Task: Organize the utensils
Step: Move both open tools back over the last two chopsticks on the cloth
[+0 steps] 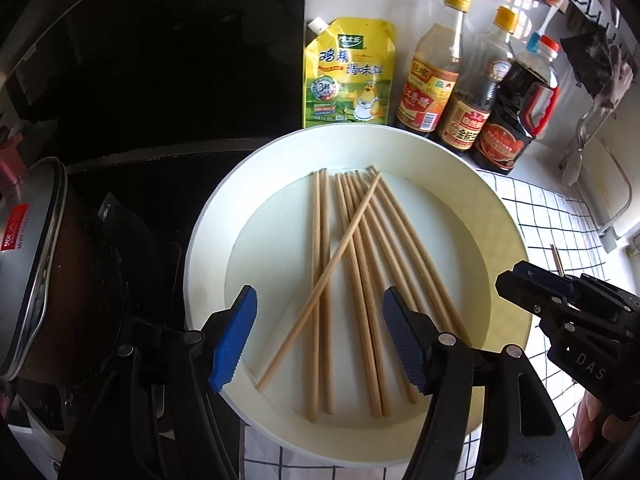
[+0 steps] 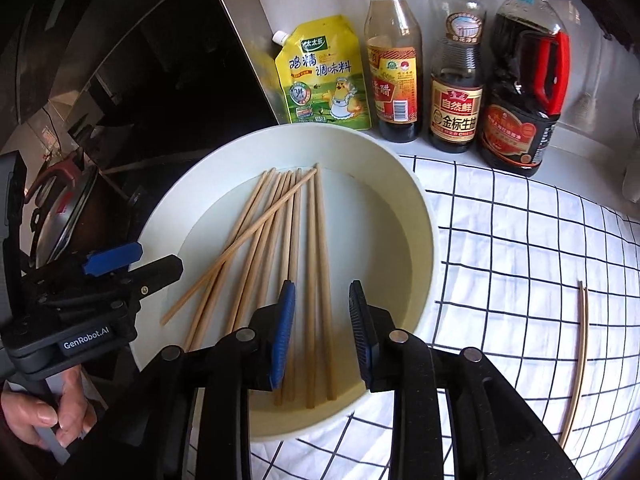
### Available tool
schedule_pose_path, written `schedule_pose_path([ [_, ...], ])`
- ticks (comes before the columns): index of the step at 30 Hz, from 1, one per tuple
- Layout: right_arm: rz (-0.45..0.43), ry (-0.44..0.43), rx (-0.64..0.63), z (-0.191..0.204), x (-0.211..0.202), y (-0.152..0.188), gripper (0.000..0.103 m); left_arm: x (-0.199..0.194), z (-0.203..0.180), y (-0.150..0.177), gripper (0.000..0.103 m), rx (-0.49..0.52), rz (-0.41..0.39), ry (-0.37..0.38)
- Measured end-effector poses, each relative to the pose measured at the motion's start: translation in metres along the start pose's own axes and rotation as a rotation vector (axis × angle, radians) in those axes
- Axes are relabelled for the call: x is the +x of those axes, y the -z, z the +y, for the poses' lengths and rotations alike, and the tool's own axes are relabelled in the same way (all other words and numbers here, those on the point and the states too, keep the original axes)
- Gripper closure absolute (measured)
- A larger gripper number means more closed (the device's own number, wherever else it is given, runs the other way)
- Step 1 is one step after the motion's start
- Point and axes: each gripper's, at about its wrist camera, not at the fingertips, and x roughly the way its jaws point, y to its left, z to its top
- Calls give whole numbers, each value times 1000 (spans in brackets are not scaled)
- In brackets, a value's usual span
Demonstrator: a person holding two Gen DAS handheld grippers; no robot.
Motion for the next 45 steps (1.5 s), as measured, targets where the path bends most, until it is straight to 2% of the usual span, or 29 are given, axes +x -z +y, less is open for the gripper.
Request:
schedule_pose_path([
  [12,-64,-2,42,-24,-39,25,72,-25,-43,14,34,46,-24,21],
  [24,-96,56,115,-90,-87,61,70,-30,-120,27,32,105,-19,81],
  [34,-80,116,178,-148,-111,92,70,-24,-187,40,32,149,3,139],
  [45,-48,164,204,-193,-113,115,66,-9,-229,53,30,160,36,155],
])
